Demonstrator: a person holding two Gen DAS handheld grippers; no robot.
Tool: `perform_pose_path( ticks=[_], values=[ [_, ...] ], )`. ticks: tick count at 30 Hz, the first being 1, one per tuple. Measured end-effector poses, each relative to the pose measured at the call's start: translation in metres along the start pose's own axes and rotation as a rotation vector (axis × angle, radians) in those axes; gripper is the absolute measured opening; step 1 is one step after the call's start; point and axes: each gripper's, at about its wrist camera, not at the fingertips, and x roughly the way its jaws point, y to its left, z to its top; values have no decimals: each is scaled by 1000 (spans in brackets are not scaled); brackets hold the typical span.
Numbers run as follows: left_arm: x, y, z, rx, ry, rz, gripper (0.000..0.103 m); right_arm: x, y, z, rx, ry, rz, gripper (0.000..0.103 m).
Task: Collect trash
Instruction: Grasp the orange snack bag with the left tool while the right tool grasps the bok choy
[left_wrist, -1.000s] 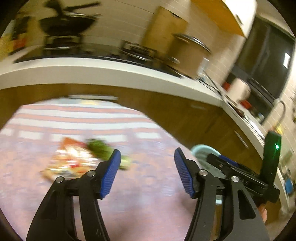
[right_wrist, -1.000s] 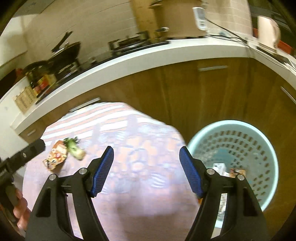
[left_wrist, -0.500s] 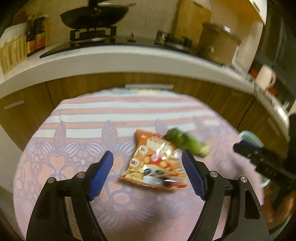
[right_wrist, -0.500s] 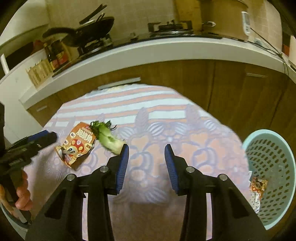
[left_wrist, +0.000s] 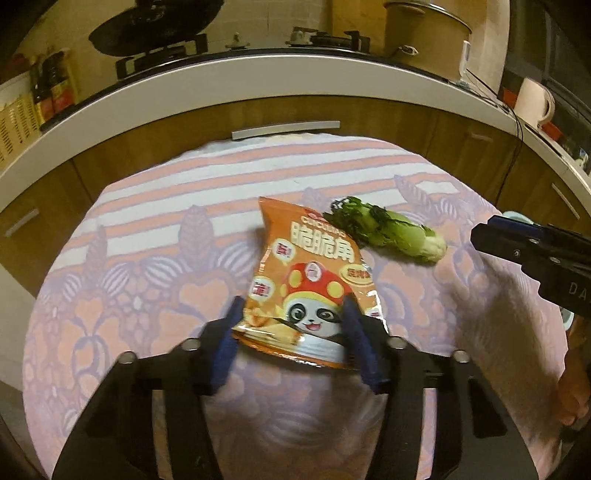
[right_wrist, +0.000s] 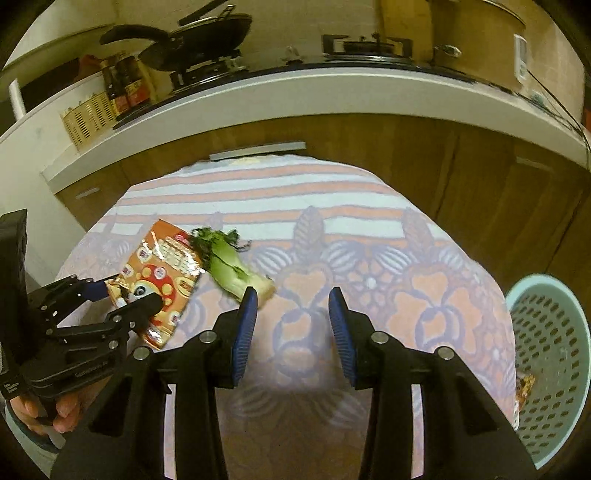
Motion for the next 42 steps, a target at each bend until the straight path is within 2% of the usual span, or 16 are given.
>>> perform_pose_path(
  ticks=[3, 6, 9, 13, 18, 26, 27, 28, 30, 33, 37, 42],
  values=[
    [-4, 4, 1, -28, -17, -3, 32, 6, 9, 6, -33, 9, 31, 37],
    [-6, 8, 3, -61, -32, -23, 24, 17, 22, 10, -77, 26, 48, 42],
    [-10, 11, 3, -80, -47, -38, 22, 27, 34, 12, -120, 35, 66, 43],
    [-16, 11, 1, -93, -78, -48, 18, 39, 39, 15, -143, 42, 50, 50],
    [-17, 17, 1, -125, -79, -85, 17, 57, 38, 16, -149, 71, 18, 50],
    [-17, 19, 1, -136, -79, -96, 16, 66, 47, 20, -188, 75, -28, 50],
    [-17, 19, 1, -142, -78, -99, 16, 66, 47, 19, -189, 74, -23, 46],
    [-17, 20, 1, -145, -77, -101, 16, 65, 48, 19, -191, 72, -8, 37],
    [-17, 21, 1, -149, -77, -105, 16, 62, 51, 18, -201, 66, -18, 27],
    [-18, 20, 1, -142, -83, -104, 16, 55, 51, 16, -195, 42, -25, 21],
    [-23, 18, 2, -139, -94, -130, 14, 41, 37, 17, -107, 33, -20, 20],
    [-35, 8, 6, -112, -122, -162, 14, 8, 17, 16, -44, -20, -31, 20]
  ],
)
